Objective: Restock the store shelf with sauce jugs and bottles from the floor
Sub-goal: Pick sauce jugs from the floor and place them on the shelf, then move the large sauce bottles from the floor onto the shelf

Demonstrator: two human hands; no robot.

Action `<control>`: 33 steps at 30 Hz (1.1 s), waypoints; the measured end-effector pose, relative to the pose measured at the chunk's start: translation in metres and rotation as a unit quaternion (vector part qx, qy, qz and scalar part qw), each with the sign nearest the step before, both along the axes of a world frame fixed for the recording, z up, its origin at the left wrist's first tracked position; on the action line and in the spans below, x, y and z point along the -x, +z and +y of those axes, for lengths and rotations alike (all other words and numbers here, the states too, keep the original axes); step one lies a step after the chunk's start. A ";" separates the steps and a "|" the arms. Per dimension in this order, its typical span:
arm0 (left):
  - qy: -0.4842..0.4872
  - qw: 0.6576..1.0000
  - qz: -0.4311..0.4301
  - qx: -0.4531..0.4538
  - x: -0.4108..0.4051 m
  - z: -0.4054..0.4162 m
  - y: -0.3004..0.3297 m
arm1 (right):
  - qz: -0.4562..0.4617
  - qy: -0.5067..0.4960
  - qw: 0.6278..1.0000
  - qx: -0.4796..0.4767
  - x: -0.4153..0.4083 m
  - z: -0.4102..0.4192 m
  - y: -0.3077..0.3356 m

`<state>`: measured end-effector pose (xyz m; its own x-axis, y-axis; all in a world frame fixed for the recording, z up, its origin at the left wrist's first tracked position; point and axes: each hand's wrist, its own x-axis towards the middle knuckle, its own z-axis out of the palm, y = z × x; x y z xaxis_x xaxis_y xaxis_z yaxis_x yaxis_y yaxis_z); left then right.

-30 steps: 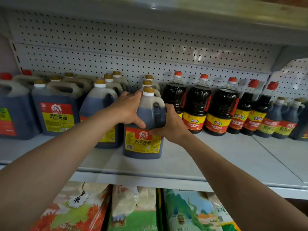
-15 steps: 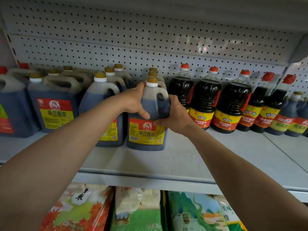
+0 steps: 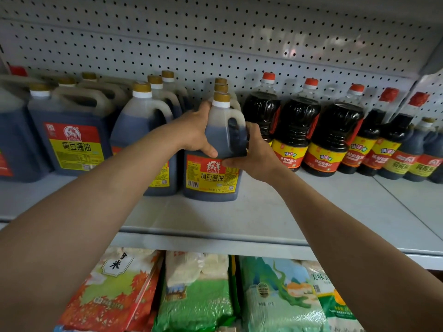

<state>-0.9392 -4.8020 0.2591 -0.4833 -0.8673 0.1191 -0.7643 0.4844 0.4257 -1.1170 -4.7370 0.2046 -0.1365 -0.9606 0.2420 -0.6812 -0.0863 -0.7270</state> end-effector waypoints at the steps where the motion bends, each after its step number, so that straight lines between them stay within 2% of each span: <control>1: 0.003 1.000 0.006 0.011 0.000 0.002 -0.003 | -0.003 -0.007 1.000 -0.006 0.000 0.003 -0.002; 4: 0.023 0.998 0.035 0.041 -0.001 0.009 -0.014 | -0.016 -0.035 0.999 -0.007 0.000 0.015 -0.012; 8: 0.066 0.988 0.068 0.118 0.003 0.036 -0.035 | -0.049 -0.091 0.994 0.047 0.011 0.054 -0.020; 12: 0.088 0.972 0.143 0.166 0.020 0.096 -0.049 | -0.012 -0.121 0.991 0.055 0.028 0.121 -0.021; 15: 0.058 0.976 0.176 0.115 0.036 0.152 -0.057 | -0.001 -0.152 0.988 0.041 0.041 0.176 -0.024; 21: 0.038 0.972 0.226 -0.058 0.058 0.262 -0.094 | 0.028 -0.188 0.982 -0.006 0.065 0.309 -0.038; 28: 0.001 0.976 0.187 -0.110 0.076 0.392 -0.160 | 0.082 -0.205 0.970 -0.098 0.083 0.445 -0.097; 33: -0.021 0.984 0.078 -0.158 0.089 0.460 -0.204 | 0.052 -0.245 0.953 -0.173 0.084 0.524 -0.160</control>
<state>-1.0281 -4.3417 0.0546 -0.5171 -0.8525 -0.0769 -0.6590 0.3392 0.6713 -1.2014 -4.2132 0.0450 -0.5811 -0.8128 -0.0403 -0.6483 0.4923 -0.5809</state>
